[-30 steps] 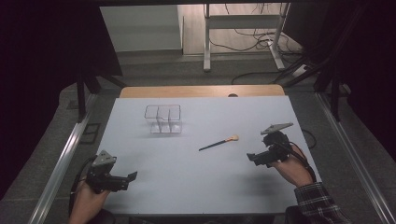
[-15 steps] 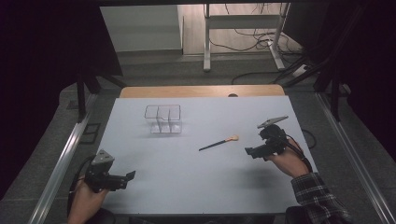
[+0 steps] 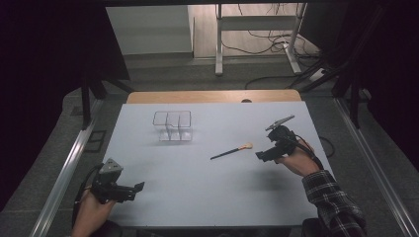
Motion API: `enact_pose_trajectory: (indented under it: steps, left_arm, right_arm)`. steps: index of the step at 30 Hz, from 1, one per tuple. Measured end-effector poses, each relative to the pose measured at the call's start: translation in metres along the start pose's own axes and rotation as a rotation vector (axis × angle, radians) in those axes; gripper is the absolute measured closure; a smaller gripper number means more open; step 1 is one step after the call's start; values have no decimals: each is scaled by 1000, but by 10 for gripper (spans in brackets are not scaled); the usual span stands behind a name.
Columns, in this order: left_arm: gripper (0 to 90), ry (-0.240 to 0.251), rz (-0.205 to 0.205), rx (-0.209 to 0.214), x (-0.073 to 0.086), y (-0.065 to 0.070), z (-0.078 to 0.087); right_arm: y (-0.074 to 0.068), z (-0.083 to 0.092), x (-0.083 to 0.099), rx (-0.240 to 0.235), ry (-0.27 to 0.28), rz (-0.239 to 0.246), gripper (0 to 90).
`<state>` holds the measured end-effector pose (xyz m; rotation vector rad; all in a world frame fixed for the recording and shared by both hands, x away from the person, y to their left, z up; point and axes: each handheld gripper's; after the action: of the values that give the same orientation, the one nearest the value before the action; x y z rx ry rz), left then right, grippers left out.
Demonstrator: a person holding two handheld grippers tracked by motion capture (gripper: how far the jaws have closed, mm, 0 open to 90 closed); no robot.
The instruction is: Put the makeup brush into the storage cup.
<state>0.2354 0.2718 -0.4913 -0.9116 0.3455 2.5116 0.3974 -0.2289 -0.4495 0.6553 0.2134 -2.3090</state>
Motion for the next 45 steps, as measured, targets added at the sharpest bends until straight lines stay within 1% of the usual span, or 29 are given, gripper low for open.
enact_pose_trajectory:
  steps: [3,4,8,10,14,15,20,22,23,27,33,40,45]
  left_arm:
    - [6,0,4,2,0,0,0]
    - [6,1,5,3,0,-1,0]
    - [6,0,4,3,0,0,0]
    - [7,0,3,4,0,0,0]
    - [7,-4,2,5,0,-1,0]
    - [7,-4,2,5,0,0,0]
    - [7,-6,-1,6,0,0,-1]
    - [7,-6,-1,5,0,0,-1]
    - [7,-6,0,5,0,0,-1]
    - [7,-6,1,6,0,-1,-1]
    - [7,-7,0,7,0,-1,-1]
    - [8,-11,-2,8,0,-1,-1]
    - [8,-10,2,7,0,-1,-1]
  right_arm:
    - [0,-3,-3,-6,-9,9,38]
    - [0,-7,-6,-11,-19,23,38]
    - [-1,-12,-13,-12,-28,40,39]
    - [0,-14,-15,-9,-33,45,39]
    - [2,-18,-19,-13,-40,40,34]
    - [2,-19,-20,-12,-45,46,33]
    - [-2,-26,-28,-28,-62,79,31]
    - [-3,-28,-30,-36,-63,78,32]
    - [-5,-31,-34,-45,-68,81,32]
    - [-8,-37,-41,-54,-79,88,32]
    - [-12,-43,-47,-79,-86,108,28]
    - [-18,-50,-54,-75,-95,134,29]
    - [-22,-55,-60,-81,-103,148,40]
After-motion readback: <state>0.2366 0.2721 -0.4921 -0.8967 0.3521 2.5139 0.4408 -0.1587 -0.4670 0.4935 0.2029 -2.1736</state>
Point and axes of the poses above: each handheld gripper's, and its own axes: z roughly backward along the jaws, x roughly out of its underside, y roughly to its right
